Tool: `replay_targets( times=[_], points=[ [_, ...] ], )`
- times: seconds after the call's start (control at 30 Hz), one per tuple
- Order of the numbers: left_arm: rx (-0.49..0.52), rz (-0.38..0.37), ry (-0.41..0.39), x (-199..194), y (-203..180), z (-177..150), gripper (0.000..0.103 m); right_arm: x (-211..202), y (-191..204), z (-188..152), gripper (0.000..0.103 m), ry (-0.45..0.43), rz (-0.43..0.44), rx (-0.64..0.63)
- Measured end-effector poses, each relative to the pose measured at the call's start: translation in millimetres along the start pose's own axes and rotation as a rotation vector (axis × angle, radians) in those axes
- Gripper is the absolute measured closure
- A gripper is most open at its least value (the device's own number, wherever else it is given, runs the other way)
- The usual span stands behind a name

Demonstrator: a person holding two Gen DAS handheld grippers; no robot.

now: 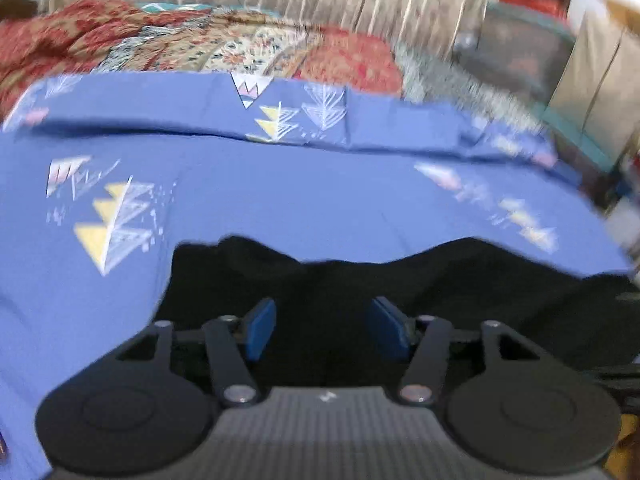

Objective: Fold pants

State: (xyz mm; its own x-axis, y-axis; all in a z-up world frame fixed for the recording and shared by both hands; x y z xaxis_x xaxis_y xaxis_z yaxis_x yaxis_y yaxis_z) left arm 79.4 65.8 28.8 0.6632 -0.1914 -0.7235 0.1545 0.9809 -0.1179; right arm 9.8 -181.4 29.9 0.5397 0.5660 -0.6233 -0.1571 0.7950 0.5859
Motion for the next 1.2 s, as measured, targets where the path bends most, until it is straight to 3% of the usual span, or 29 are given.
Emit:
replay_targets(
  times=[0.07,0.1,0.13,0.17,0.2,0.3,0.37,0.47,0.53,0.67,0.77,0.87,0.97,1.13,1.17,1.2],
  points=[
    [-0.002,0.028,0.110,34.9,2.6,12.2,0.039,-5.6,-10.6,0.0,0.082,-0.001,-0.014,0.021],
    [-0.023,0.021,0.174,53.7,3.7,15.4,0.046,-5.9,-13.6,-1.1,0.078,0.001,-0.022,0.027],
    [-0.034,0.037,0.213,70.7,4.2,16.8,0.059,-4.8,-17.5,-2.3,0.078,0.006,-0.033,0.032],
    [-0.020,0.089,0.216,83.2,6.0,17.6,0.089,-4.7,-22.9,-4.8,0.077,0.016,-0.047,0.040],
    [-0.025,0.116,0.200,94.2,12.1,18.6,0.090,-6.7,-30.2,-7.6,0.078,0.027,-0.058,0.055],
    [-0.227,0.095,0.140,99.7,37.8,27.6,0.092,-8.0,-37.1,-8.3,0.078,0.021,-0.032,0.109],
    [-0.231,0.138,0.095,99.6,32.6,27.4,0.093,-10.9,-36.5,-6.7,0.077,0.018,-0.040,0.090],
    [-0.041,0.257,0.022,94.5,3.0,13.7,0.090,-19.9,-36.4,-3.6,0.074,-0.009,-0.038,0.069],
    [-0.019,0.273,0.008,85.3,-2.5,7.4,0.087,-27.8,-35.1,-0.3,0.069,-0.050,-0.031,0.051],
    [-0.077,0.248,-0.050,40.3,-11.0,4.2,0.066,-38.1,-50.7,1.7,0.066,-0.088,-0.061,0.052],
    [-0.051,0.147,-0.115,15.9,-39.4,0.5,0.060,-48.2,-76.2,-3.9,0.068,-0.105,-0.079,0.114],
    [0.034,0.045,-0.092,15.0,-75.9,-11.7,0.056,-69.3,-100.7,-10.7,0.068,-0.145,-0.103,0.159],
    [0.128,0.001,-0.033,26.1,-109.1,-32.5,0.056,-98.3,-116.8,-17.0,0.068,-0.211,-0.177,0.205],
    [0.189,-0.018,0.039,39.6,-139.5,-53.3,0.054,-200.0,-169.9,-39.0,0.066,-0.459,-0.323,0.333],
    [0.201,-0.018,0.041,40.7,-144.5,-54.3,0.053,-224.9,-185.5,-46.1,0.062,-0.525,-0.370,0.389],
    [0.206,-0.023,0.045,42.8,-148.7,-52.9,0.053,-246.7,-200.1,-53.7,0.051,-0.590,-0.413,0.451]
  ],
)
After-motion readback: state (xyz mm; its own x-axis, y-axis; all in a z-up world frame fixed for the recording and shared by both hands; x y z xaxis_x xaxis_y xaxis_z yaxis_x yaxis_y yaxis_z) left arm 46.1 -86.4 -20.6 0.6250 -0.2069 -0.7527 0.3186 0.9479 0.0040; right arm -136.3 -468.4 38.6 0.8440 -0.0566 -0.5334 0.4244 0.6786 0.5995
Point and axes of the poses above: each gripper's, at about its wrist camera, not at the fingertips, and x roughly the way its jaws point, y to its left, z to its top, the point moved 4 cm from there along x, roughly the way its jaws point, and after that the axes turned 3 degrees about z, right-handed, at the moved point
